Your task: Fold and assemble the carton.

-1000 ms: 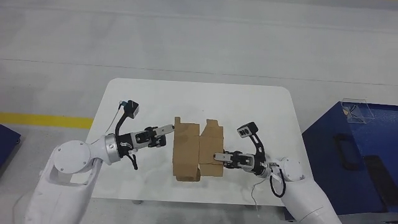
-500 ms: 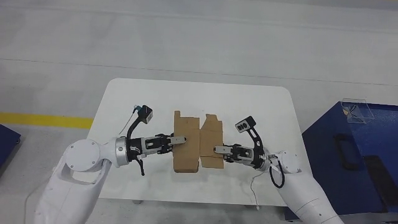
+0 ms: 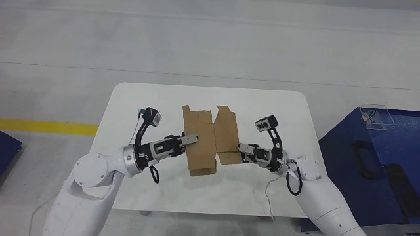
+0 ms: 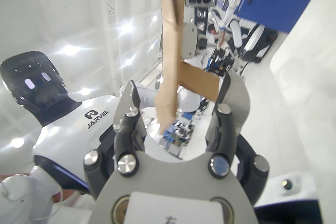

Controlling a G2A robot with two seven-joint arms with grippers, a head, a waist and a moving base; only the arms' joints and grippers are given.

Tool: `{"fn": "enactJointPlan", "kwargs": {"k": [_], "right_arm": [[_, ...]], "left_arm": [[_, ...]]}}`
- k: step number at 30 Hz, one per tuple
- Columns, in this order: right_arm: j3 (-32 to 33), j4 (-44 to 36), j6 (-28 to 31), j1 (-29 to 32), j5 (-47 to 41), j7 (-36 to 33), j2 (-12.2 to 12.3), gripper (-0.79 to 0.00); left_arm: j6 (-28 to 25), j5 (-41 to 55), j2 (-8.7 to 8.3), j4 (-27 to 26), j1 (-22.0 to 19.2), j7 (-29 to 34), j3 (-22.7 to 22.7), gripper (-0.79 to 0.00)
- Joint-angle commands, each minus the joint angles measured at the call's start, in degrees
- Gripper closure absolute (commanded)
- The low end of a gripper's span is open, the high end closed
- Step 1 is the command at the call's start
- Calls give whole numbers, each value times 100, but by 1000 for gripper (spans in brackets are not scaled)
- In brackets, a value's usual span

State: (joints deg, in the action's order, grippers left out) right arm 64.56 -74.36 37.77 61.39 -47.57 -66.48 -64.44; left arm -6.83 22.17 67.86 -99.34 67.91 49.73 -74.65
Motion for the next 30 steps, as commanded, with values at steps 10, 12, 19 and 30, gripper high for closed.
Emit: {"fn": "enactJointPlan", "kwargs": {"k": [10,12,19,30], "right_arm": [[176,-367,2023,384,1507,2020,32,-785],[254,-220,2023,317,1737,2020,-20,-785],[550,46,2023,294,2773,2603,-277,-594],[462,83,2023,449,2695,2298,-499,0]], "left_arm": [[-1584,1662,532,918,-279,-2622,1530,0],[-1740,1747,605,1074,-351,-2655,1743,0],[-1843,1861,771,1344,-525,-2703,2113,0],[-1811,1956,894,1555,-561,-2881,2090,0]]}}
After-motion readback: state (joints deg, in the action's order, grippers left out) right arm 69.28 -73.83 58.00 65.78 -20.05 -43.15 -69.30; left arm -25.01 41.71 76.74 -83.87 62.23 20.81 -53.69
